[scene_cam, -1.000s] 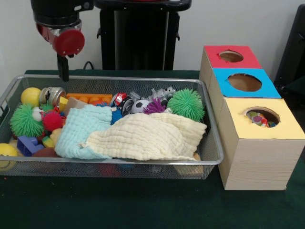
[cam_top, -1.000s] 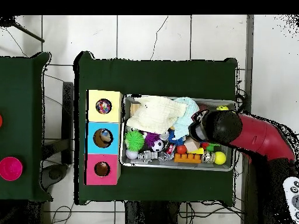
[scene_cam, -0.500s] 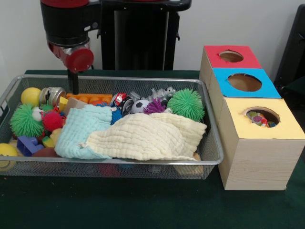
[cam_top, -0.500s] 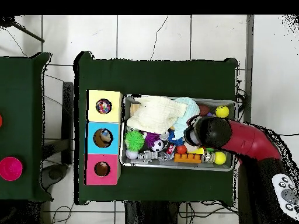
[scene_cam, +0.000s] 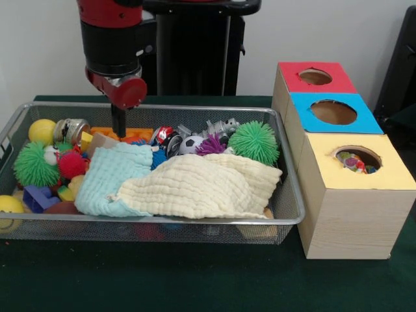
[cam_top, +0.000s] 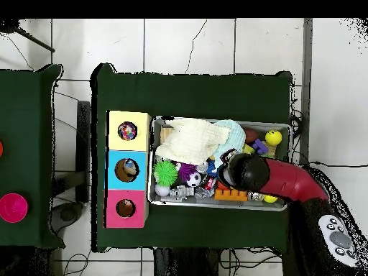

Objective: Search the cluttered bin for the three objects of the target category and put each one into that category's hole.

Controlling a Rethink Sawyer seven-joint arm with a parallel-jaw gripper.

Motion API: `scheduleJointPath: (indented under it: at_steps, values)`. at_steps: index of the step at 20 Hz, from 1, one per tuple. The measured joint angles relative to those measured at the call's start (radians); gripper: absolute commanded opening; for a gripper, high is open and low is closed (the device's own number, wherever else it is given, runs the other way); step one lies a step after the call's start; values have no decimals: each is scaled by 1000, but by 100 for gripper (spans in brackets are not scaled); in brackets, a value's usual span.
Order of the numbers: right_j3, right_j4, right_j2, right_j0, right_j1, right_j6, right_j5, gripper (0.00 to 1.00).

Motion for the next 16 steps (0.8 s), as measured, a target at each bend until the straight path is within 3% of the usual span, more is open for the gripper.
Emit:
scheduleJointPath:
  at_steps: [6, 12, 16]
  values:
    - [95, 0, -11, 19, -28, 0, -45, 0]
    - [209, 1, -14, -8, -70, 0, -45, 0]
    - [245, 1, -19, -30, -76, 0, -47, 0]
